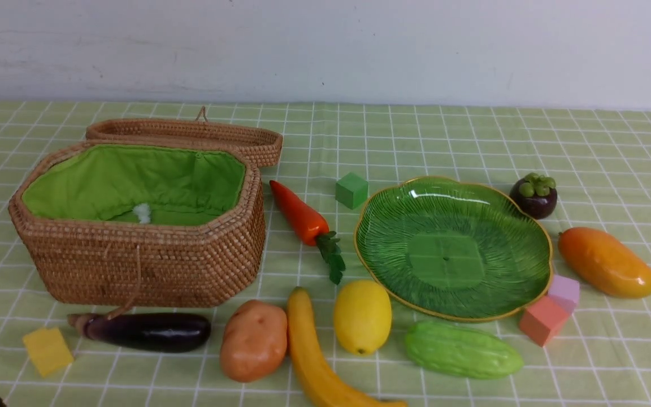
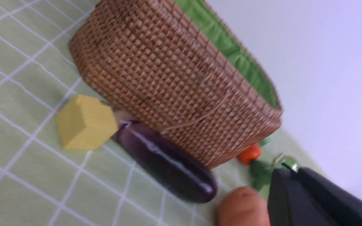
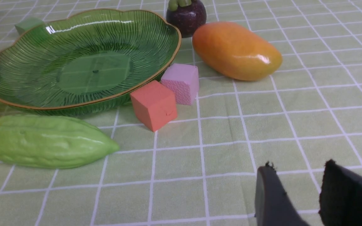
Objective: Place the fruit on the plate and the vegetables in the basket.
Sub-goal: Use the left arm to grab an eggplant and put it into the left basket
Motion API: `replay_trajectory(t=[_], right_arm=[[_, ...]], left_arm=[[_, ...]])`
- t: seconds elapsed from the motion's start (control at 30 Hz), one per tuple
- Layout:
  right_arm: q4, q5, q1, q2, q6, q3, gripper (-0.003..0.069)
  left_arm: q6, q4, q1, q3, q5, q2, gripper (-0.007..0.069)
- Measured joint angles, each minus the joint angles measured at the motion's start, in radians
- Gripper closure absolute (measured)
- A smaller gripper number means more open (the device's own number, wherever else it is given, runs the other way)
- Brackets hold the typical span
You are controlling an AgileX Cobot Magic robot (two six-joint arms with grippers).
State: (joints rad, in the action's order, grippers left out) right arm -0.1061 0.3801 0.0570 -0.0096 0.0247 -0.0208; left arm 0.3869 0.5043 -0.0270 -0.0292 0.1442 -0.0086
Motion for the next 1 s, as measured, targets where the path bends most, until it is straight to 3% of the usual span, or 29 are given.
replay_trajectory(t=[0.2, 0.4, 0.6, 0.77, 1.0], right_arm=[[0.0, 0.0, 0.0, 0.0, 0.0, 0.0, 0.0419], [0.0, 0.0, 0.0, 0.0, 0.0, 0.0, 0.0419], [0.0, 0.0, 0.0, 0.0, 0.0, 0.0, 0.0419], [0.003, 0.0, 0.0, 0.0, 0.001, 0.0, 0.0419], [-0.041, -0.062, 0.0, 0.0, -0.025, -0.007, 0.0419]], left_arm=[[0.003, 0.181, 0.0, 0.0, -0.121, 0.0, 0.0593], [-0.077, 0.196, 0.0, 0.0, -0.162, 0.0, 0.0588], [-0.072, 0.248, 0.0, 0.0, -0.166, 0.0, 0.0586], [-0.105, 0.226, 0.0, 0.085, -0.029, 0.0, 0.0617], [-0.387, 0.182, -0.014, 0.414, 0.338, 0.118, 0.0638]])
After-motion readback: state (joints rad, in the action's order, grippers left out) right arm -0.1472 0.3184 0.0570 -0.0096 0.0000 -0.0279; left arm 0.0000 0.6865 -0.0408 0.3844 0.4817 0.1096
